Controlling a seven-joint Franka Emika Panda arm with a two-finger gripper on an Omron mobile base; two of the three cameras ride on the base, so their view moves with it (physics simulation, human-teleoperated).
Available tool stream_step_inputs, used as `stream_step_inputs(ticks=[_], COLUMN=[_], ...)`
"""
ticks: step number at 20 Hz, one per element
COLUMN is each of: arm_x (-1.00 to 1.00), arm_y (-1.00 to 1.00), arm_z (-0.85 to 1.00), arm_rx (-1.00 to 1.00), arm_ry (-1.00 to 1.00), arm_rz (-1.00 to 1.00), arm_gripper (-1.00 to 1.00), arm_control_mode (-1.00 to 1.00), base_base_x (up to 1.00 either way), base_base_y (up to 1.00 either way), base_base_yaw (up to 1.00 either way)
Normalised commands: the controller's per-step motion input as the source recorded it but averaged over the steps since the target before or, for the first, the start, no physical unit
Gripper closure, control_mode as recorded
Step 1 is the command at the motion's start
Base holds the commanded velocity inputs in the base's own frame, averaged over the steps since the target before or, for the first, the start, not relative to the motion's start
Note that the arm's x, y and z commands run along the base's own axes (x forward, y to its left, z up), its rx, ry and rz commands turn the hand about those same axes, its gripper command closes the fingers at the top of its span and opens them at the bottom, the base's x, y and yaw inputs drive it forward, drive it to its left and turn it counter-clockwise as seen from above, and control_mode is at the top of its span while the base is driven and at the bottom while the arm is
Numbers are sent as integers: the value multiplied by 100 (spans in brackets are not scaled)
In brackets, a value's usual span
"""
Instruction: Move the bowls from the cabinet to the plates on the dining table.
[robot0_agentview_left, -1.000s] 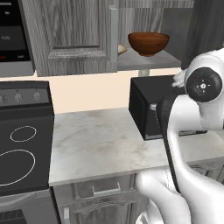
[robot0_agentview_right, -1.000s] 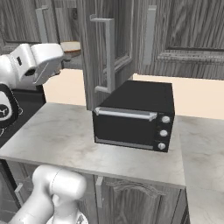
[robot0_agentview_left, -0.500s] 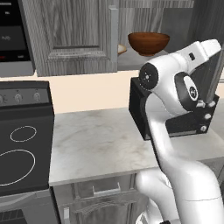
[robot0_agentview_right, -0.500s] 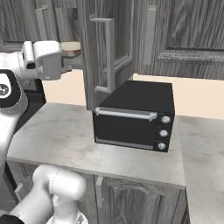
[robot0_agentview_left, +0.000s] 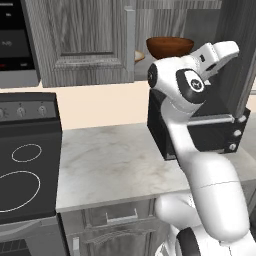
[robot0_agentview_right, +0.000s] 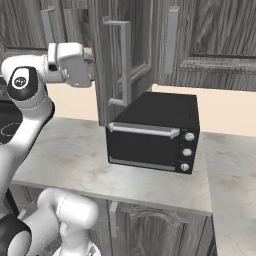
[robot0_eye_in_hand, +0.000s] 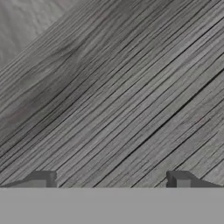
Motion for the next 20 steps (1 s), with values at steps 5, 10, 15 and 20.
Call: stream_step_inputs(ticks=[5, 10, 15, 20], arm_x=[34, 21, 8, 0], arm_y=[-49, -64, -65, -64], arm_z=[0, 0, 0, -3], arm_rx=[0, 0, 0, 0], arm_ry=[9, 7, 5, 0], arm_rz=[-23, -21, -20, -15], arm_gripper=[-100, -100, -100, -100], arm_control_mode=[-100, -100, -100, -100], base_base_x=[0, 0, 0, 0], base_base_y=[0, 0, 0, 0], base_base_yaw=[0, 0, 0, 0])
